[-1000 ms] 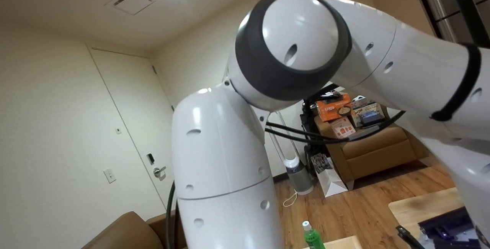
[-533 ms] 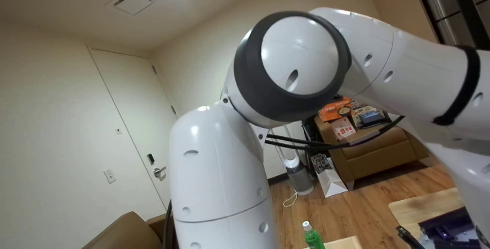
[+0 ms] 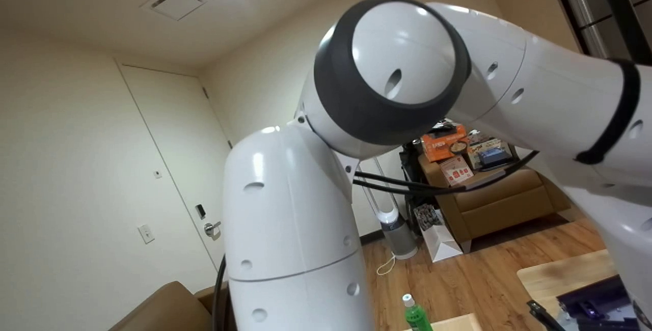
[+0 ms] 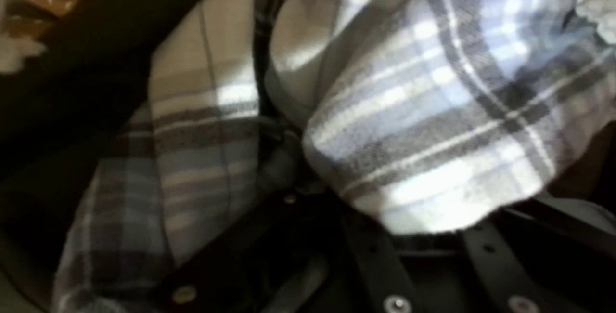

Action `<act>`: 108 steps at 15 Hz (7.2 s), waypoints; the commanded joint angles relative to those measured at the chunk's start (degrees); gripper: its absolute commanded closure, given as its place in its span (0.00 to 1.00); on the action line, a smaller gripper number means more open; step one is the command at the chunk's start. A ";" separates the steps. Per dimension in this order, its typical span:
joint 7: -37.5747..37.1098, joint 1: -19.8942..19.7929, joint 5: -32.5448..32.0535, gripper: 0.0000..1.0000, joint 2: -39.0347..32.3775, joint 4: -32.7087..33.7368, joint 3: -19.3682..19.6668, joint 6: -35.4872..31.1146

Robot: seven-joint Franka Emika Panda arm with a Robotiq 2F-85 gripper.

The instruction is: Remove the checkered shirt from the pink laundry bag

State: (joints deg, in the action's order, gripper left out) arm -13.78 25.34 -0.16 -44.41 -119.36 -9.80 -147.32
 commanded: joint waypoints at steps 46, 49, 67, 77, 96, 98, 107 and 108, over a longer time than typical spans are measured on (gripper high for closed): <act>-20.11 -14.06 -6.24 0.89 74.98 -18.87 -7.59 36.90; -19.44 -16.92 -5.63 0.89 81.05 -20.70 -5.93 35.94; -32.43 -36.76 -6.61 0.89 78.31 -17.59 3.04 31.60; -46.72 -48.15 -13.00 0.89 76.89 -17.43 8.60 35.69; -53.59 -51.20 -11.73 0.89 76.90 -5.99 20.41 46.71; -54.39 -53.31 -11.98 0.89 76.87 0.01 22.76 50.19; -53.83 -44.28 -4.52 0.89 74.80 -3.66 17.30 41.72; -53.46 -43.18 -3.26 0.89 73.91 -4.17 16.67 40.47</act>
State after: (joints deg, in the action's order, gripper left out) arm -67.22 -20.63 -7.07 31.36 -122.28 8.40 -103.48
